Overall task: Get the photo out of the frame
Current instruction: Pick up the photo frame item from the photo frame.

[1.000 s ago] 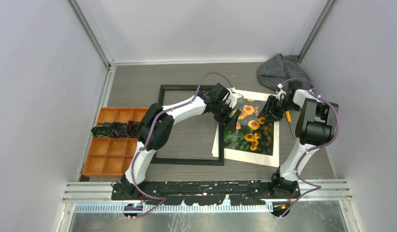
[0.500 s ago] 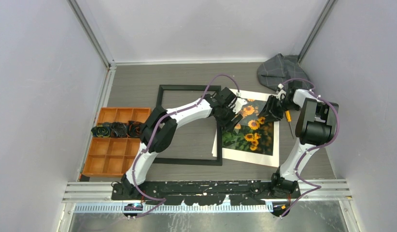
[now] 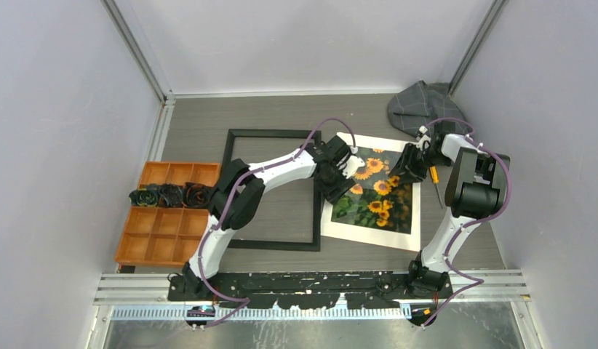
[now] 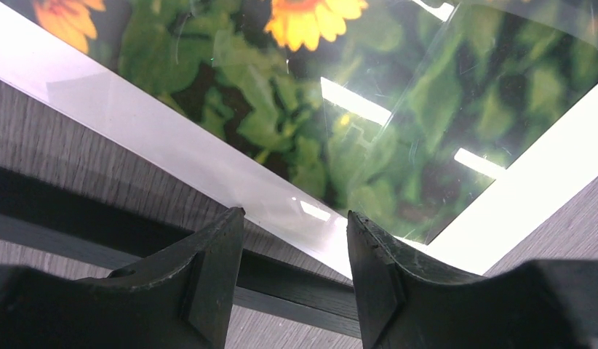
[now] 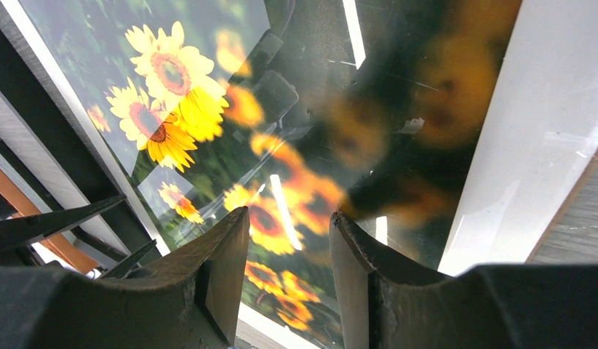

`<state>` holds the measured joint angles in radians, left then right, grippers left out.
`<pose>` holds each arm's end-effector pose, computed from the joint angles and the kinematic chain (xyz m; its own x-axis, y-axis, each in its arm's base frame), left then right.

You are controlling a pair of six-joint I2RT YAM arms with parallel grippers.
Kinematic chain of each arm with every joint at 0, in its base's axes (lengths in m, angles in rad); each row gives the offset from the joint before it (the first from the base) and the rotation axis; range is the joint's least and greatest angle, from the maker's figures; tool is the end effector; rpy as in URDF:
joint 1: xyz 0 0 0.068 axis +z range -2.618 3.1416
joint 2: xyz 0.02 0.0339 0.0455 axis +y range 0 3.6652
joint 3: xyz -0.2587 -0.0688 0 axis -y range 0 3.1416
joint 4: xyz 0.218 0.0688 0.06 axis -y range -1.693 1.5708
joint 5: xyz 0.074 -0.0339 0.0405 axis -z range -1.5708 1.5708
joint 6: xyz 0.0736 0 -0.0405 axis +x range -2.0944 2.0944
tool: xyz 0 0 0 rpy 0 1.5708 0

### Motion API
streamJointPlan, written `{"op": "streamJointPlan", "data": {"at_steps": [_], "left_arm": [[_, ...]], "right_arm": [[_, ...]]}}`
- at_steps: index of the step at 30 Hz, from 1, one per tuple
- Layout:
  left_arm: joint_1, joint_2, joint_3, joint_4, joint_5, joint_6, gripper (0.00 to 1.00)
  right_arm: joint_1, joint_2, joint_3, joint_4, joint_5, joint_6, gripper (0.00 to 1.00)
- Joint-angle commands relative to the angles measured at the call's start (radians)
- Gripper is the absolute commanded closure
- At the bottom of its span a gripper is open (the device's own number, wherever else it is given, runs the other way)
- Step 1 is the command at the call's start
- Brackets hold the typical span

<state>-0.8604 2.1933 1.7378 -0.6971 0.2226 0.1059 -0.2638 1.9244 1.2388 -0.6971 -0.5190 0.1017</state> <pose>0.2826 -0.3534 0.1484 -0.5083 0.7489 -0.4252 0.8564 0.4917 -0.1577 0.3398 -0.0540 0.1291 -0.9296 0.3424 -0.1366 0.2325 0.8320 0.5037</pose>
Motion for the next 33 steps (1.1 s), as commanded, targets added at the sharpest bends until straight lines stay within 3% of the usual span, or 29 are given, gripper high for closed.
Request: {"op": "streamJointPlan", "data": {"at_steps": [1,5,11,18,24,28,33], "left_arm": [[0.033,-0.027,-0.014,-0.155,-0.042,0.028,0.43],[0.045,-0.047,-0.044,-0.156,-0.022,0.030,0.42],[0.088,-0.092,-0.058,0.002,0.114,-0.044,0.34],[0.110,-0.081,0.001,0.135,0.208,-0.134,0.29],[0.119,-0.055,0.011,0.184,0.248,-0.182,0.28],[0.120,-0.045,-0.001,0.201,0.239,-0.198,0.28],[0.108,-0.030,0.011,0.164,0.072,-0.184,0.28]], "right_arm": [[-0.009,0.025,-0.004,0.039,0.171,-0.042,0.49],[-0.008,0.013,0.000,0.040,0.164,-0.048,0.49],[-0.016,-0.079,0.029,0.025,0.090,-0.066,0.39],[-0.179,-0.204,0.026,0.035,-0.074,-0.061,0.28],[-0.207,-0.227,0.013,0.044,-0.005,-0.076,0.27],[-0.218,-0.205,0.008,0.053,-0.045,-0.073,0.28],[-0.219,-0.170,0.000,0.071,-0.063,-0.062,0.29]]}}
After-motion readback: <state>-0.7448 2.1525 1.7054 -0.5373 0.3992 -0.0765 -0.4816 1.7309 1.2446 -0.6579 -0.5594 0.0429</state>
